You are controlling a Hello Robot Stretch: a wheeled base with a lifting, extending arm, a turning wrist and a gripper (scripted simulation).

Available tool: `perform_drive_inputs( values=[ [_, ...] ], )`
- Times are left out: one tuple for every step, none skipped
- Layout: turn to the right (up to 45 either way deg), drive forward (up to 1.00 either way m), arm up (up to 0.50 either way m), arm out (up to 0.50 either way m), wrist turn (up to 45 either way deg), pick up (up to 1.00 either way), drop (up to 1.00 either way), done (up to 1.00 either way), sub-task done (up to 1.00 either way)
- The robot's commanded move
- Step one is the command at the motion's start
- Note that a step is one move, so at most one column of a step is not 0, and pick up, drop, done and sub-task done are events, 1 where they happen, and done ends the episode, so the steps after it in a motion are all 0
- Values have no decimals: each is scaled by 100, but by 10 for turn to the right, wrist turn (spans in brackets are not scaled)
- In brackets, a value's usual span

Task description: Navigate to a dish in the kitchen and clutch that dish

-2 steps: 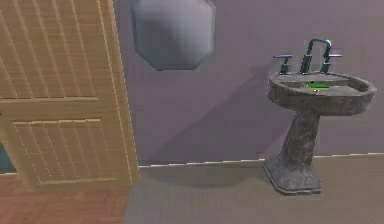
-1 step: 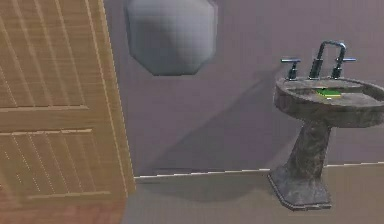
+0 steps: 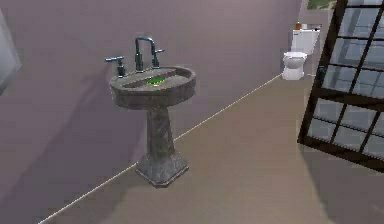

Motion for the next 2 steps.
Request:
perform_drive_inputs(
  values=[
    [270, 0, 0, 0, 0, 0, 0, 0, 0],
    [0, 100, 0, 0, 0, 0, 0, 0, 0]
  ],
)
